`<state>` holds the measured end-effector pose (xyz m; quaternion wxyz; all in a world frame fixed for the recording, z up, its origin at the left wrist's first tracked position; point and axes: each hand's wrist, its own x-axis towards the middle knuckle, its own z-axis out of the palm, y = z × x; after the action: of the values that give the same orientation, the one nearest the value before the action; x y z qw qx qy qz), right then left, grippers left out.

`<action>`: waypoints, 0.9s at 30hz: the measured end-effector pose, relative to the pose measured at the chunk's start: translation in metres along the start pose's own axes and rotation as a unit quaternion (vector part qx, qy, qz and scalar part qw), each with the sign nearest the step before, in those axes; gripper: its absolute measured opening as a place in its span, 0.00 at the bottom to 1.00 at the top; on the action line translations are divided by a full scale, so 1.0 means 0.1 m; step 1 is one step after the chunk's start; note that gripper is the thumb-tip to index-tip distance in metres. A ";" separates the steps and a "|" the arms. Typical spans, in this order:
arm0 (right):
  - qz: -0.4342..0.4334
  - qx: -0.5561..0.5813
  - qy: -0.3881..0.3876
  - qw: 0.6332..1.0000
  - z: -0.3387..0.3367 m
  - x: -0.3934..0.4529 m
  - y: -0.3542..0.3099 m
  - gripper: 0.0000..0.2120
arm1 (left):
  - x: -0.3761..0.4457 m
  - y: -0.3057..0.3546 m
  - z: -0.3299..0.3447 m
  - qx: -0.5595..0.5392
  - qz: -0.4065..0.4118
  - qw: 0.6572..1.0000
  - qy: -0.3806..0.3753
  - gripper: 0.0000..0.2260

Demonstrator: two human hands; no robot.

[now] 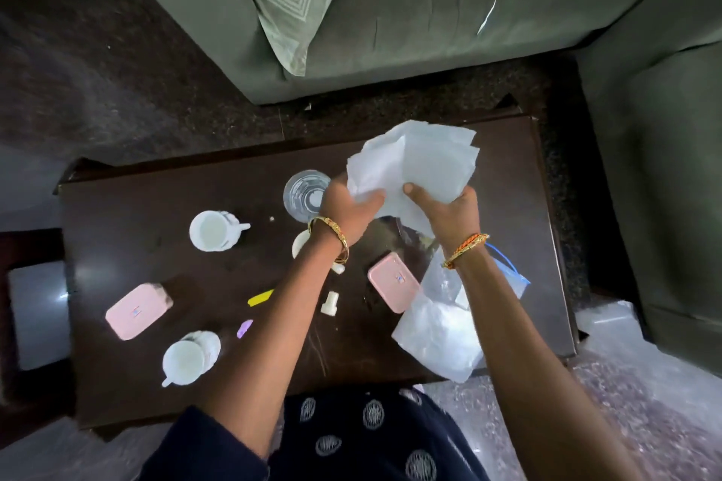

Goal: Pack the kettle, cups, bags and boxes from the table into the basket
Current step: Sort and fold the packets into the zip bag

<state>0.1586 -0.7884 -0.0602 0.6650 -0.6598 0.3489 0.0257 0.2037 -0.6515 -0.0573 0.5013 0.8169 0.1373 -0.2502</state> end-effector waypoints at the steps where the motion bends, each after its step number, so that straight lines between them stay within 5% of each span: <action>1: -0.026 0.012 0.017 0.999 0.03 0.07 0.00 0.11 | 0.07 0.01 0.01 0.006 0.027 1.000 0.015 0.06; 9: -0.131 0.020 0.086 0.987 0.31 0.30 0.28 0.15 | 0.22 -0.10 0.37 -0.010 0.090 0.976 0.197 0.11; 13: -0.147 -0.021 0.108 0.983 0.35 0.30 0.49 0.14 | 0.19 -0.24 0.49 -0.008 0.103 0.972 0.209 0.12; 19: -0.239 -0.248 0.125 0.930 0.18 0.29 0.49 0.09 | 0.11 -0.38 0.50 0.220 0.151 0.922 0.279 0.10; 27: -0.193 -0.333 0.151 0.910 0.30 0.25 0.58 0.07 | 0.15 -0.51 0.60 0.244 0.117 0.920 0.285 0.05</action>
<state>0.1617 -0.7645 -0.1263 0.3375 -0.8936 0.2825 -0.0884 0.1755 -0.6815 -0.1260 0.2523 0.9607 0.1124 0.0279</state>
